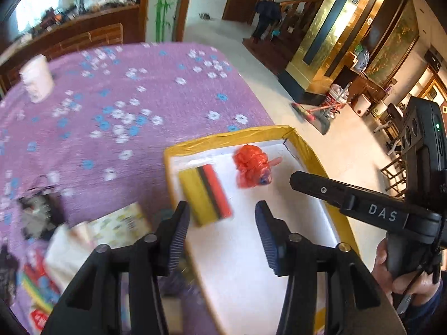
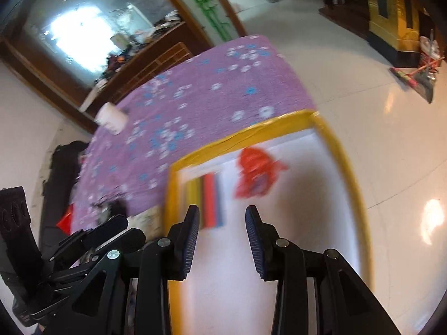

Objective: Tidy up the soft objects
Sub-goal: 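Move both grippers back over the pile on the table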

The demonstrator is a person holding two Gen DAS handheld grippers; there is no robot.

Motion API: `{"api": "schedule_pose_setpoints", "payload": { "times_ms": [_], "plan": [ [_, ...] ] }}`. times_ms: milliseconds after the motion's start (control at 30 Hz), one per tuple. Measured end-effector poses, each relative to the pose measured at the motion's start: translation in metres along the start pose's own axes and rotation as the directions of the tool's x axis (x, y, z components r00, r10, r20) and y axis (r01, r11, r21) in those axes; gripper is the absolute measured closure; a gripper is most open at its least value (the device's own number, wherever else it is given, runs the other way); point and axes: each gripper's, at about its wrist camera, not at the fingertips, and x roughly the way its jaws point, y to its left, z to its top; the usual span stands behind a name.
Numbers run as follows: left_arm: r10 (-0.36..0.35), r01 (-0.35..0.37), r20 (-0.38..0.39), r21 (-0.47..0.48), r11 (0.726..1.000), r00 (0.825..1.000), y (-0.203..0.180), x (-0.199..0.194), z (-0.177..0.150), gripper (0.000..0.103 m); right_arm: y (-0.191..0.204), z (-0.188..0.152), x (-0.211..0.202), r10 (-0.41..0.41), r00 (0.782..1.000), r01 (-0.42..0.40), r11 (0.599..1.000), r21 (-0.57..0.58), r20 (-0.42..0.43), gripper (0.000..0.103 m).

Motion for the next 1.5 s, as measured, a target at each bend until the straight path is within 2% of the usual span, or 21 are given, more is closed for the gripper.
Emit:
{"api": "schedule_pose_setpoints", "payload": {
  "times_ms": [100,200,400,633,767,900,1033,1100,1233,1333,1467,1500],
  "plan": [
    [-0.002,0.003,0.026,-0.018,1.000,1.000,0.015,-0.034,-0.021,0.050,0.023,-0.016,-0.003,0.057,0.998,-0.058,0.998,-0.016,-0.015,0.066],
    [0.009,-0.008,0.043,-0.039,0.999,0.999,0.031,-0.058,-0.036,0.050,0.060,-0.035,0.002,0.107,0.993,-0.112,0.990,-0.086,-0.055,0.066],
    [0.079,-0.070,0.073,-0.113,0.991,0.994,0.081,-0.108,-0.075,0.050,0.122,-0.067,0.019,0.164,0.973,-0.199,0.953,-0.226,-0.163,0.066],
    [0.194,-0.172,0.048,-0.288,0.942,0.980,0.164,-0.153,-0.142,0.050,0.181,-0.102,0.047,0.192,0.935,-0.294,0.891,-0.347,-0.298,0.059],
    [0.270,-0.248,0.023,-0.334,0.910,0.962,0.198,-0.169,-0.168,0.050,0.220,-0.123,0.066,0.170,0.919,-0.327,0.834,-0.445,-0.357,0.044],
    [0.310,-0.283,0.015,-0.371,0.885,0.950,0.226,-0.184,-0.182,0.049,0.254,-0.144,0.081,0.107,0.923,-0.321,0.745,-0.585,-0.371,0.037],
    [0.343,-0.310,0.014,-0.394,0.865,0.939,0.248,-0.198,-0.192,0.045,0.287,-0.165,0.104,0.009,0.937,-0.280,0.621,-0.732,-0.350,0.034],
    [0.348,-0.315,0.013,-0.398,0.862,0.937,0.254,-0.200,-0.196,0.045,0.298,-0.171,0.116,-0.023,0.937,-0.272,0.578,-0.770,-0.349,0.032],
    [0.346,-0.314,0.006,-0.407,0.858,0.938,0.264,-0.202,-0.205,0.045,0.311,-0.180,0.141,-0.081,0.931,-0.265,0.516,-0.814,-0.355,0.032],
    [0.346,-0.317,-0.002,-0.405,0.857,0.938,0.270,-0.202,-0.211,0.045,0.312,-0.184,0.163,-0.122,0.922,-0.259,0.510,-0.821,-0.367,0.032],
    [0.350,-0.324,-0.010,-0.404,0.855,0.937,0.277,-0.204,-0.216,0.044,0.310,-0.187,0.183,-0.128,0.911,-0.269,0.538,-0.799,-0.392,0.032],
    [0.350,-0.325,-0.013,-0.404,0.855,0.937,0.278,-0.204,-0.217,0.041,0.309,-0.188,0.184,-0.112,0.908,-0.280,0.554,-0.784,-0.403,0.041]
  ]
}}
